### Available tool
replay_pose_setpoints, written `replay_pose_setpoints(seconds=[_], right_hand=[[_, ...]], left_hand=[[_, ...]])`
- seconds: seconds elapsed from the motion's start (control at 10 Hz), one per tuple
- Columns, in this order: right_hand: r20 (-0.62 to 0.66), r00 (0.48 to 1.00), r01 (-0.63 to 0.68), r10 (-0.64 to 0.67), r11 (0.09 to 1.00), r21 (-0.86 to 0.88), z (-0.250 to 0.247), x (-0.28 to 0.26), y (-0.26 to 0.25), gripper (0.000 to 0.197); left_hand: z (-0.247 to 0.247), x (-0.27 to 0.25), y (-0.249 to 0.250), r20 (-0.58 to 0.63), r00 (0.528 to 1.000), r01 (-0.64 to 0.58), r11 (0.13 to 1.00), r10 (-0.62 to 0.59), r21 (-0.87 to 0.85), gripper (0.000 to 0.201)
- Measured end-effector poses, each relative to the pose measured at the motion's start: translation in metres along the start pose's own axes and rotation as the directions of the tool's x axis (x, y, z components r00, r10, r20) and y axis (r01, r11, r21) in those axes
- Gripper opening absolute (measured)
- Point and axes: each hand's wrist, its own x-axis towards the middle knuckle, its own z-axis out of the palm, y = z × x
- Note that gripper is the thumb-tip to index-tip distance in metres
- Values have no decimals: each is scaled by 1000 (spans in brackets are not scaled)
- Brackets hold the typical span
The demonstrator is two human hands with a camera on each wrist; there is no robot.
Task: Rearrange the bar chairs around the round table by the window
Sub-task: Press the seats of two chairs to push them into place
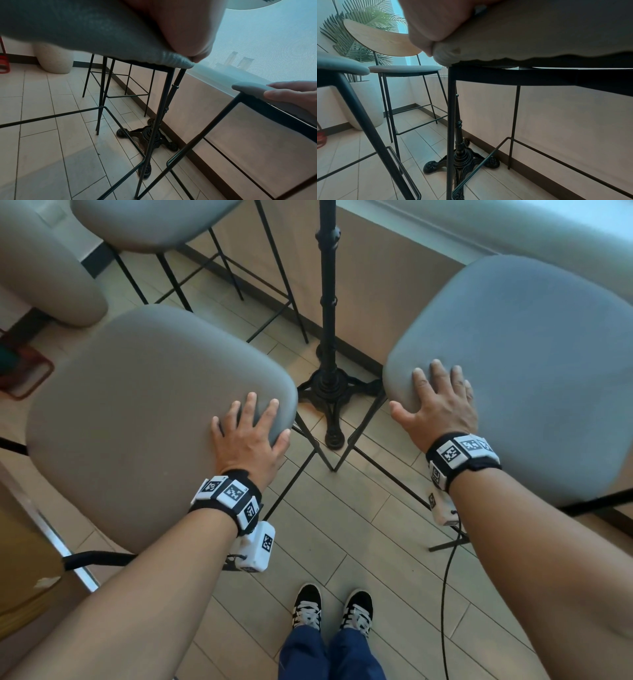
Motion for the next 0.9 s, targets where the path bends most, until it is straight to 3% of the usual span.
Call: replay_pose_setpoints(seconds=[0.7,0.8,0.9], right_hand=[[13,1000,20,-19,1000,-22,7,-3,-3,74],[25,999,25,-26,999,30,-4,3,-2,76],[-47,991,129,-124,982,136,-6,-23,-2,78]], left_hand=[[7,-2,0,-25,1000,-12,1000,13,21,59],[-1,4,1,-80,995,-54,998,52,-28,56],[1,-35,7,-230,930,-323,937,288,-132,50]])
